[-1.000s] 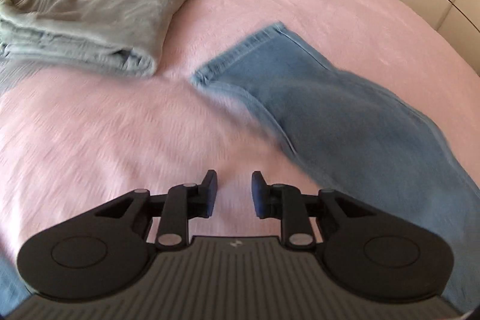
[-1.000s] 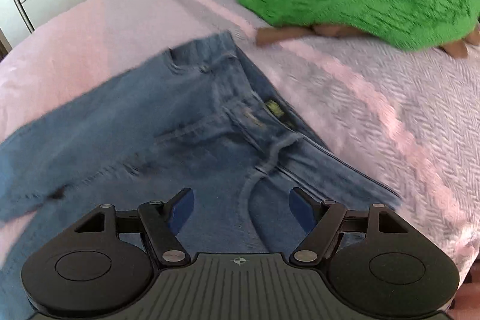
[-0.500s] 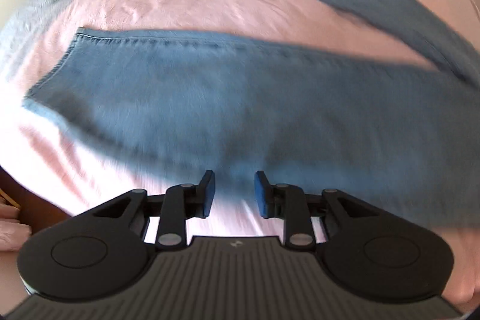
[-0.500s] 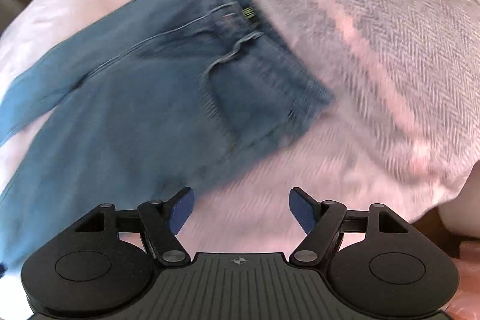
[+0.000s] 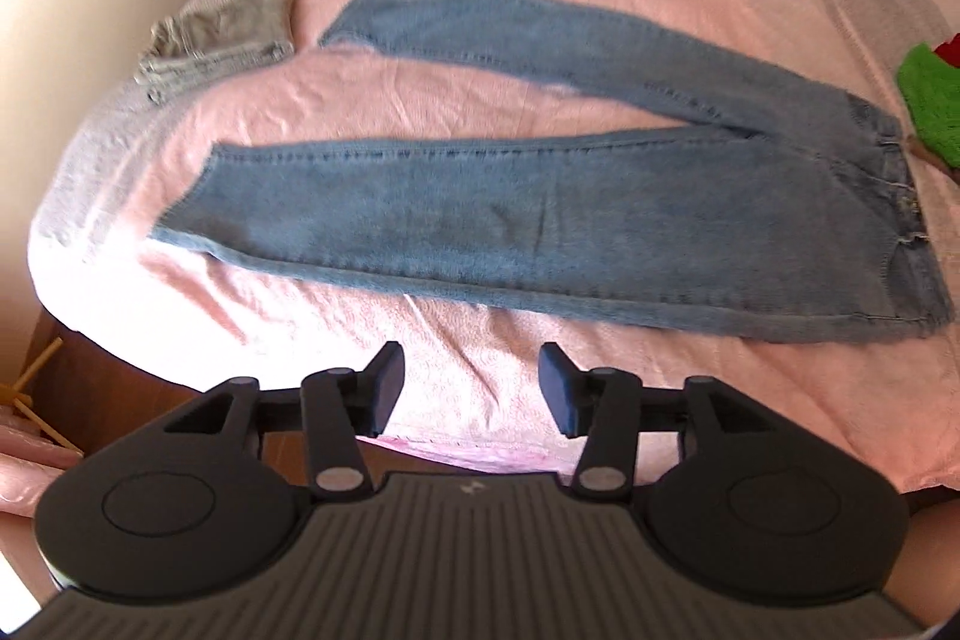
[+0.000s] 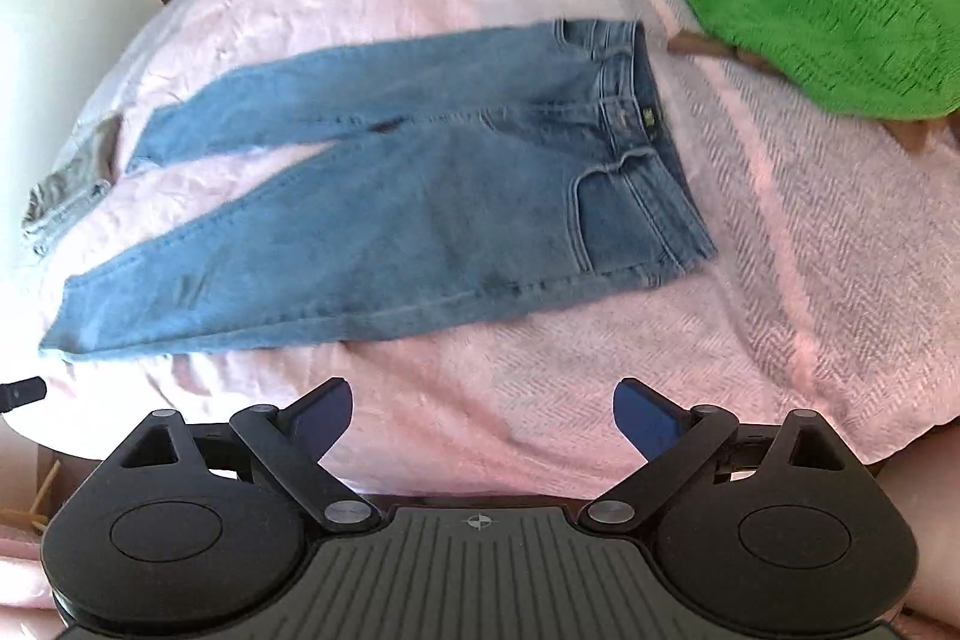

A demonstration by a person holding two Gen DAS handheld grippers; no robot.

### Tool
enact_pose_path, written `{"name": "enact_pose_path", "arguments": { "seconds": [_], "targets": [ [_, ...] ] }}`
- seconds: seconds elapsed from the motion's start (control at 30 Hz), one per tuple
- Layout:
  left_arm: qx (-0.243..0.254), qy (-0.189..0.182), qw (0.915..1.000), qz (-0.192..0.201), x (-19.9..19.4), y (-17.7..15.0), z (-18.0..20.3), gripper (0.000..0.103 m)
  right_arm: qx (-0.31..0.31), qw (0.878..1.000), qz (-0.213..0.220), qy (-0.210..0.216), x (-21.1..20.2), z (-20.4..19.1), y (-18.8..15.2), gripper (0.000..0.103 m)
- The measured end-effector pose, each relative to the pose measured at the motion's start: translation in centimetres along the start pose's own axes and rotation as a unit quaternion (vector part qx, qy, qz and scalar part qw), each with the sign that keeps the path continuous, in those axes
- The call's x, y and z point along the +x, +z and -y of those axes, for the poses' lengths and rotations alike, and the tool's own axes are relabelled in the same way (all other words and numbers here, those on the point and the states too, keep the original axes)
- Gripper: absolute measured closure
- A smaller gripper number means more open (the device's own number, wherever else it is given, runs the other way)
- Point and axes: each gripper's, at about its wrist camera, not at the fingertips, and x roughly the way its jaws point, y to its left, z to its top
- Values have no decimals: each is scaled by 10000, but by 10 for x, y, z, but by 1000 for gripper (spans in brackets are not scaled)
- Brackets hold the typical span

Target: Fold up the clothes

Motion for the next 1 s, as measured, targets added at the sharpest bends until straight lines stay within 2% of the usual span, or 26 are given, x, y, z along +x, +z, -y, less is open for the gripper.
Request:
{"name": "enact_pose_path", "arguments": {
  "seconds": [0.2, 0.27, 0.37, 1.0],
  "targets": [
    [64, 98, 9994, 333, -37, -1, 8, 53, -124, 9999, 109, -16, -14, -4, -3, 7],
    [41, 143, 9990, 411, -44, -2, 8, 46, -189, 9998, 70, -22, -16, -7, -4, 7],
    [-12, 147, 9988, 463, -50, -7, 6, 44, -331, 9994, 38, -45, -18, -11, -7, 6],
    [46, 71, 9997, 243, -62, -33, 11, 40, -687, 9973, -236, -141, -30, -24, -26, 6]
  ]
}}
